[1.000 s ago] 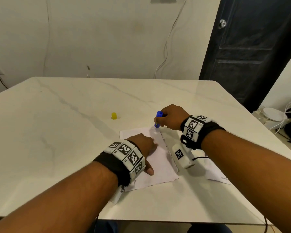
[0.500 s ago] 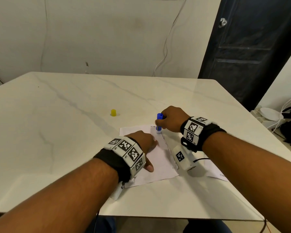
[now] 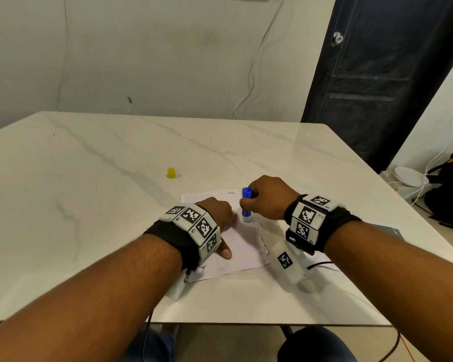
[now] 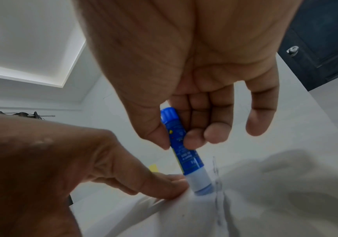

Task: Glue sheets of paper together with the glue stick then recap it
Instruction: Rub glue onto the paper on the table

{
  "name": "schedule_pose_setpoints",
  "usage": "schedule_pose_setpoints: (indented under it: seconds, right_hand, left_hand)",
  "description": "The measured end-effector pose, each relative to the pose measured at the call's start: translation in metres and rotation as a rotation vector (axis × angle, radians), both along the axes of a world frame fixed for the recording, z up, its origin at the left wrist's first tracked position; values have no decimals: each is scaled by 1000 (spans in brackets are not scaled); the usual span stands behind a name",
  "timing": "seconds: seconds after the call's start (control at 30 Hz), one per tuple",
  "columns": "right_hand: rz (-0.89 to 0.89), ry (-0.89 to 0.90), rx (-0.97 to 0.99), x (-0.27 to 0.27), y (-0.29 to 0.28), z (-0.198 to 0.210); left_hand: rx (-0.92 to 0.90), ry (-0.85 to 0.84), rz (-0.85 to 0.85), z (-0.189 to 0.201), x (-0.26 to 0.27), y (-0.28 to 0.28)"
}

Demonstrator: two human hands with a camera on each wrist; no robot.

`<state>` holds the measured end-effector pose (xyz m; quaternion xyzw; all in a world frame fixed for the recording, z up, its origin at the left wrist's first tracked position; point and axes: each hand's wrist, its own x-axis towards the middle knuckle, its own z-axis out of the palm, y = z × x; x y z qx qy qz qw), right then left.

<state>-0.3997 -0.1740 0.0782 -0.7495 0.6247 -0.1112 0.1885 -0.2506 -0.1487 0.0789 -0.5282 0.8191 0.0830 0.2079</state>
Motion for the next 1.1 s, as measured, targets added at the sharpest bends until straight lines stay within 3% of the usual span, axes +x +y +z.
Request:
schedule_pose_setpoints:
  seconds: [0.47,0.93,1.0,1.1]
  right_hand:
    - [29,-62,11,-15,52,-6]
    - [-5,-123,70,-32,82,-4]
    - [-30,-207,119,-39,84,-3]
    - [-108,-625,207,-45,89,-9]
  left_hand:
    - [-34,74,94,-16,2,-9]
    - [-44,89,10,-26,14,-8]
    - [-44,104,3,-25,14,-7]
    - [-52,189,23,-28,18,-6]
